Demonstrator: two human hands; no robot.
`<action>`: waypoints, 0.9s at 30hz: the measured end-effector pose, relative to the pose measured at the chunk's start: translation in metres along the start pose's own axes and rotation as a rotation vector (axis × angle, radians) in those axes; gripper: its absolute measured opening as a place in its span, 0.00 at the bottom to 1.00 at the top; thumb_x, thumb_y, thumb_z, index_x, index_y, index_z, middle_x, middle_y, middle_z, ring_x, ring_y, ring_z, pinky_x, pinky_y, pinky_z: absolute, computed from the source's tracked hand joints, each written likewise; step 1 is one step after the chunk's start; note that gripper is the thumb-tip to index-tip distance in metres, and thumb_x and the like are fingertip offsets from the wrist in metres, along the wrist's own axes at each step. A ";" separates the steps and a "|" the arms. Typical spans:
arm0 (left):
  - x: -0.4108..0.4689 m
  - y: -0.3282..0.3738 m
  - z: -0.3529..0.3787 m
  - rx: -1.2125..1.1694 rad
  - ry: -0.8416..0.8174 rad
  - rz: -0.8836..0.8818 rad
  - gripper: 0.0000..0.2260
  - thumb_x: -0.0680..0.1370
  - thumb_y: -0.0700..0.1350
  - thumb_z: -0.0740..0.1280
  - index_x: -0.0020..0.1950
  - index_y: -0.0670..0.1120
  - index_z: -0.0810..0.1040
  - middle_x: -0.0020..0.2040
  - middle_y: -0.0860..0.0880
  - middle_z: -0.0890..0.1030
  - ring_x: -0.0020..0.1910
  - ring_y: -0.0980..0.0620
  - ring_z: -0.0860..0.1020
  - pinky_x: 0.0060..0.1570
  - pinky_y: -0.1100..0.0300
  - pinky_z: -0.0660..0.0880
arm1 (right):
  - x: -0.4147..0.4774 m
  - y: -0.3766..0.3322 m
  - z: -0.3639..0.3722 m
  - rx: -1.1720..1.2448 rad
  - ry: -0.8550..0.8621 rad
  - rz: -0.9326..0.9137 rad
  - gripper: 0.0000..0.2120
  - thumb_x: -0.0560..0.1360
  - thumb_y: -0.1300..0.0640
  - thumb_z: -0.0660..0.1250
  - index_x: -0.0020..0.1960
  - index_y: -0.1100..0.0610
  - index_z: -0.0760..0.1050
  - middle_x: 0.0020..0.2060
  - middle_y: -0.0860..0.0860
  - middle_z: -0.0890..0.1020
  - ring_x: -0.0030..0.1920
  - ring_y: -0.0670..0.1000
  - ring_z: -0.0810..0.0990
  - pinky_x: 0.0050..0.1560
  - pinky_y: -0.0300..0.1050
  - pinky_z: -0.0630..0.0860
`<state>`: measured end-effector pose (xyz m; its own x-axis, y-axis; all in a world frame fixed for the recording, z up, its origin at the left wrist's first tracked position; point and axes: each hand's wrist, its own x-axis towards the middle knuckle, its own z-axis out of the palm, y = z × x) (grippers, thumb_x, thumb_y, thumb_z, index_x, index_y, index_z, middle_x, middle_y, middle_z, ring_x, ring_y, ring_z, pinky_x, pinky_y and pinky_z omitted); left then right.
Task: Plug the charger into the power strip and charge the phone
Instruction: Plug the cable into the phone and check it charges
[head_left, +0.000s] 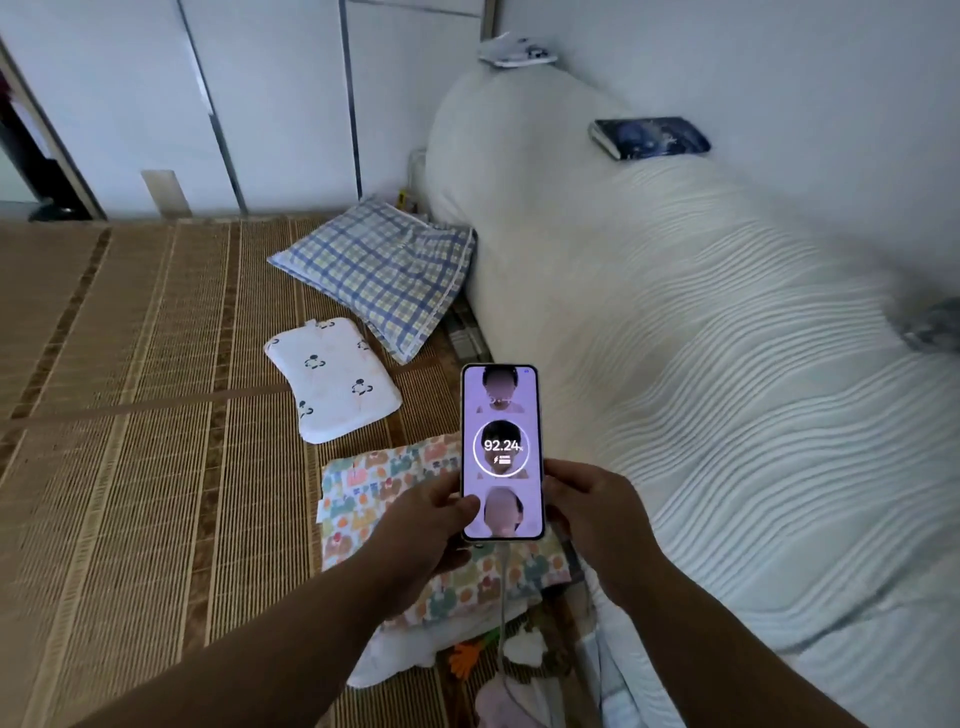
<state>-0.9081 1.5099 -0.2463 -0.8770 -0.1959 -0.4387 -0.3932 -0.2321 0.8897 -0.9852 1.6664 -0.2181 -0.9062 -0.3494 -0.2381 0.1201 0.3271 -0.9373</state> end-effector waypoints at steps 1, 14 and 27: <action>0.006 -0.005 -0.002 0.021 0.008 -0.010 0.12 0.79 0.43 0.61 0.57 0.56 0.78 0.45 0.48 0.81 0.38 0.50 0.74 0.41 0.57 0.72 | 0.006 0.006 0.002 0.014 -0.008 0.007 0.10 0.75 0.62 0.65 0.48 0.50 0.84 0.37 0.45 0.87 0.35 0.42 0.84 0.32 0.31 0.76; 0.126 -0.119 -0.045 0.428 0.120 -0.184 0.14 0.76 0.43 0.66 0.61 0.51 0.77 0.40 0.54 0.81 0.32 0.58 0.74 0.33 0.62 0.70 | 0.121 0.160 0.062 -0.076 -0.270 0.327 0.15 0.77 0.66 0.60 0.52 0.51 0.82 0.38 0.44 0.84 0.36 0.44 0.83 0.29 0.30 0.74; 0.245 -0.270 -0.079 0.860 0.031 -0.363 0.20 0.73 0.48 0.69 0.63 0.44 0.75 0.60 0.43 0.81 0.56 0.44 0.78 0.50 0.57 0.70 | 0.197 0.314 0.120 -0.423 -0.413 0.484 0.28 0.72 0.65 0.59 0.71 0.53 0.64 0.65 0.56 0.75 0.52 0.52 0.75 0.37 0.37 0.71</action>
<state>-0.9951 1.4491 -0.6045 -0.6577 -0.2778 -0.7001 -0.7217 0.4985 0.4802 -1.0774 1.5947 -0.5898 -0.5573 -0.3542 -0.7510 0.2240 0.8068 -0.5467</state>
